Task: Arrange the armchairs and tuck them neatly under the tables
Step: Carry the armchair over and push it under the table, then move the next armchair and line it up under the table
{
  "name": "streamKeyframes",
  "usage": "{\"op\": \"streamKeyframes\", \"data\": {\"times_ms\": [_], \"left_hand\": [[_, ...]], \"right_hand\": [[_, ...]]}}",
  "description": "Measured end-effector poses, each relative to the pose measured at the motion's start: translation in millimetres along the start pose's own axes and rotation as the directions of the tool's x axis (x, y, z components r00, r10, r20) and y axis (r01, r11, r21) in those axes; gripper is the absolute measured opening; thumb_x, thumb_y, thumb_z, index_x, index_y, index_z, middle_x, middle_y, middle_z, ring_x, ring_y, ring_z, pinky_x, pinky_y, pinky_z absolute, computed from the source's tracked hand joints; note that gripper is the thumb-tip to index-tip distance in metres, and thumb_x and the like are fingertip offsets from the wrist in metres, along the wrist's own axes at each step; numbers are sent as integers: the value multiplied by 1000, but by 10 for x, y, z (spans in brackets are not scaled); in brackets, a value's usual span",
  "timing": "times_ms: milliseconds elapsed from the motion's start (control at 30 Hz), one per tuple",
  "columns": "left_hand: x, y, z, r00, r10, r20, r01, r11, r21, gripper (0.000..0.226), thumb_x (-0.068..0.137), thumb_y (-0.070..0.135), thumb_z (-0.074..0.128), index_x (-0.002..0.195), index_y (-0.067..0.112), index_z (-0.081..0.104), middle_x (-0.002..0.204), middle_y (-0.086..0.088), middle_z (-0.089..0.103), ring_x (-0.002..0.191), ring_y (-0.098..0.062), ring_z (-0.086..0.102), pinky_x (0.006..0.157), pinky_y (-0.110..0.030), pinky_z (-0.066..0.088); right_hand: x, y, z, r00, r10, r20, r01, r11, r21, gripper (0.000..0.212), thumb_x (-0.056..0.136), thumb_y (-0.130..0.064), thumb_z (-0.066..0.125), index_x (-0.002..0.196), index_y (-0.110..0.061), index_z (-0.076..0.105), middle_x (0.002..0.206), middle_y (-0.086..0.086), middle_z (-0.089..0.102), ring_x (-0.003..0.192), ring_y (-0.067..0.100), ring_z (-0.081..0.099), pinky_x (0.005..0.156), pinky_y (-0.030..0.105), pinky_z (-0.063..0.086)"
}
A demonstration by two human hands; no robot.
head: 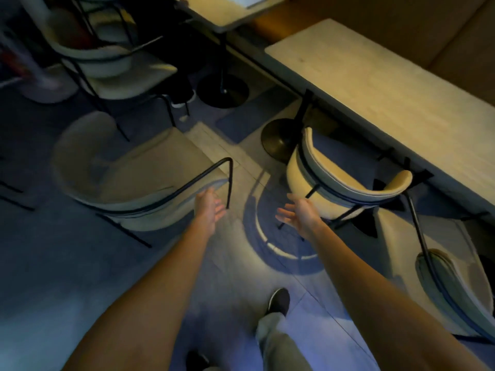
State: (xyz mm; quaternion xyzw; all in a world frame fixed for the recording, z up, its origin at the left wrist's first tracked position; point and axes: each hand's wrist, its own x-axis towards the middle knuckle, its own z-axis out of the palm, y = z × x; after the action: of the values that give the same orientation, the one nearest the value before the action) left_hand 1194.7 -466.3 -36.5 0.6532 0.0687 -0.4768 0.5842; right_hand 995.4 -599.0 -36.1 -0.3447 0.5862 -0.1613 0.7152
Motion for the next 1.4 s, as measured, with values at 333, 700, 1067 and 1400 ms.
{"op": "streamKeyframes", "data": {"times_ms": [333,700,1067,1400], "left_hand": [[-148,689,-1761,994,46,-104,-57,993,-104,53,110,36,34,158,15,31,148,-21,50,131,-36,55,106,-45,50],[870,1233,-3199,946,-68,-318,35,994,-107,45,101,38,52,139,14,55,133,-10,57,115,-27,58,82,-41,50],[1957,1415,-3978,923,-110,-368,164,979,119,57,93,42,59,145,23,47,147,-3,48,129,-24,50,76,-36,52],[2777,1821,-4336,967,-199,-161,235,941,245,83,71,55,75,143,26,47,143,-3,53,127,-28,53,63,-47,60]], "right_hand": [[-527,457,1952,998,-8,67,22,979,-204,16,106,-17,52,121,-10,52,103,10,54,81,28,67,60,38,58],[49,901,3523,950,306,57,-282,924,-257,58,99,-46,66,137,-8,48,127,20,58,108,39,69,86,47,61],[297,1475,4550,853,519,56,-514,854,-76,90,87,-56,76,156,-13,35,154,24,44,131,45,56,96,58,59],[581,1877,5347,880,465,-100,-372,805,463,40,94,-19,73,126,-7,52,118,21,63,102,42,66,78,63,62]]}}
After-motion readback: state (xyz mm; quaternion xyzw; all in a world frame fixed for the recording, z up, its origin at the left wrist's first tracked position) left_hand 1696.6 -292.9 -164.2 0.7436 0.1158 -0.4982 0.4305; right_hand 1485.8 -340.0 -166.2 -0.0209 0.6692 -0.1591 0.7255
